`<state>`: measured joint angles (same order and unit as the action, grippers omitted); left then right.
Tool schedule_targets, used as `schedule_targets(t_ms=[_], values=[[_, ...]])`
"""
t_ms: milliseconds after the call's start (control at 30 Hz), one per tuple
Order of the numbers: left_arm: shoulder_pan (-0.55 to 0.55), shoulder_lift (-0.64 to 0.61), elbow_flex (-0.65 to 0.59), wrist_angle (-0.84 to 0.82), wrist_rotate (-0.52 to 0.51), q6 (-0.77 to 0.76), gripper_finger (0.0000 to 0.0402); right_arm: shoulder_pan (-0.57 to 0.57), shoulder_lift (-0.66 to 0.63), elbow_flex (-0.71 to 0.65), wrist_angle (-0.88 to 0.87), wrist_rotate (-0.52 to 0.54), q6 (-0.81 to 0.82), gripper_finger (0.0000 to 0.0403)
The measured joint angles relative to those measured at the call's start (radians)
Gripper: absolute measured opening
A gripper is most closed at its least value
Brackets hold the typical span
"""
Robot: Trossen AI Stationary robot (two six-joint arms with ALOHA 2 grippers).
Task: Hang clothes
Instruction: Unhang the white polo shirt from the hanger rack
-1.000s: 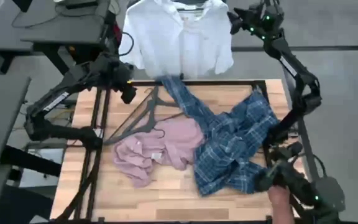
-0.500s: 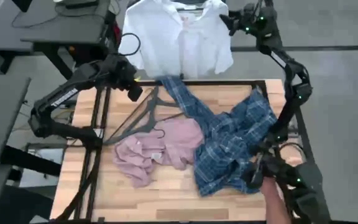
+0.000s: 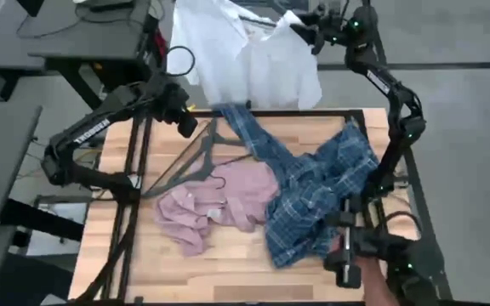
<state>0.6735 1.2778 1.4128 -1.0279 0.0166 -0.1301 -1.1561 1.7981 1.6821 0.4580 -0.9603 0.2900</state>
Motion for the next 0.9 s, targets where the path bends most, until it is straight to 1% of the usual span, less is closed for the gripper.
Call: schedule_targets(t_ms=[133, 200, 267, 333, 433, 467, 500, 567, 767, 833, 900], values=[[0.000, 0.000, 0.000, -0.002, 0.000, -0.006, 0.0178, -0.001, 0.001, 0.000, -0.106, 0.005, -0.036, 0.0180], [0.000, 0.000, 0.000, -0.003, 0.000, -0.007, 0.0178, -0.001, 0.001, 0.000, -0.119, 0.006, -0.037, 0.0176], [0.000, 0.000, 0.000, -0.003, 0.000, -0.008, 0.0178, 0.000, 0.001, 0.000, -0.112, 0.006, -0.036, 0.0162], [0.000, 0.000, 0.000, -0.003, 0.000, -0.009, 0.0178, 0.000, 0.001, 0.002, -0.106, 0.006, -0.027, 0.0131], [0.000, 0.000, 0.000, -0.003, 0.000, -0.009, 0.0178, 0.000, 0.001, 0.018, -0.119, 0.018, -0.023, 0.0054], [0.000, 0.000, 0.000, -0.004, 0.000, -0.009, 0.0178, -0.001, 0.001, 0.022, -0.120, 0.020, -0.030, 0.0035], [0.000, 0.000, 0.000, -0.004, 0.000, -0.009, 0.0178, -0.003, 0.002, 0.025, -0.121, 0.006, -0.037, 0.0033], [0.000, 0.000, 0.000, -0.005, 0.000, -0.009, 0.0178, -0.005, 0.002, 0.048, -0.126, 0.022, -0.027, 0.0033], [-0.001, -0.003, 0.000, -0.005, 0.000, -0.009, 0.0178, -0.035, -0.007, 0.151, -0.229, 0.021, -0.052, 0.0033], [-0.001, -0.003, 0.000, -0.006, 0.000, -0.009, 0.0178, -0.043, -0.024, 0.183, -0.288, 0.025, -0.083, 0.0033], [-0.001, -0.003, 0.000, -0.006, 0.000, -0.006, 0.0178, -0.046, -0.052, 0.207, -0.377, 0.033, -0.148, 0.0033]])
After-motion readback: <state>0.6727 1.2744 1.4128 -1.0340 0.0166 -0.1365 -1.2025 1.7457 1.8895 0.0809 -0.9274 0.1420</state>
